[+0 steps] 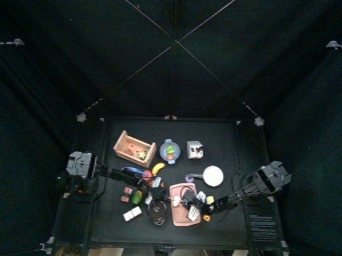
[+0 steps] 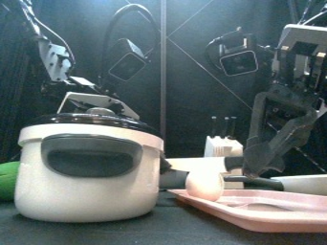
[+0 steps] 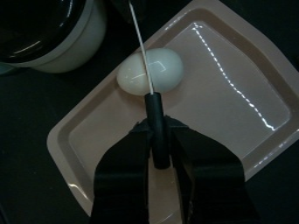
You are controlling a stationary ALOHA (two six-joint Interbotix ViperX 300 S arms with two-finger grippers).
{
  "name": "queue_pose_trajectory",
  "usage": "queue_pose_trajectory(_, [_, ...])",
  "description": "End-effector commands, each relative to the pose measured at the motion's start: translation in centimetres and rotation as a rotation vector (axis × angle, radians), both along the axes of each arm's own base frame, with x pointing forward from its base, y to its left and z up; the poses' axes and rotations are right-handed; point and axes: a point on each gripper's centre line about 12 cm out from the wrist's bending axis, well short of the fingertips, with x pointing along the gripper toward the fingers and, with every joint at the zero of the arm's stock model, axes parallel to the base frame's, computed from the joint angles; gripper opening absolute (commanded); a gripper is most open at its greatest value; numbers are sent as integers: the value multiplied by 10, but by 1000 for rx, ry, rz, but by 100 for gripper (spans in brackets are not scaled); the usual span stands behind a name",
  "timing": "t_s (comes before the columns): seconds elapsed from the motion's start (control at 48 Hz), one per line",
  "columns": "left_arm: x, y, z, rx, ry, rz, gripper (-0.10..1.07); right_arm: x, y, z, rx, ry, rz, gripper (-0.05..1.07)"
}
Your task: Cut egg
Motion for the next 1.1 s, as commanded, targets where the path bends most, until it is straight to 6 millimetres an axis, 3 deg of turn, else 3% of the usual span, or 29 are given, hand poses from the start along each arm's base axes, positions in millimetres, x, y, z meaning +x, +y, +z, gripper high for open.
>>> queue_pose_trajectory(0.0, [1,5,1,-9,0,27,46,0,-2,3,5,-5,-13,40])
queue_pose_trajectory(0.542, [-1,7,-16,-21,46,50,46,3,-6,-4,0,11,-33,39])
queue_pose_trajectory(1.083, [1,8,-15,-24,43,57,45,1,-13,-15,-3,47,-61,39])
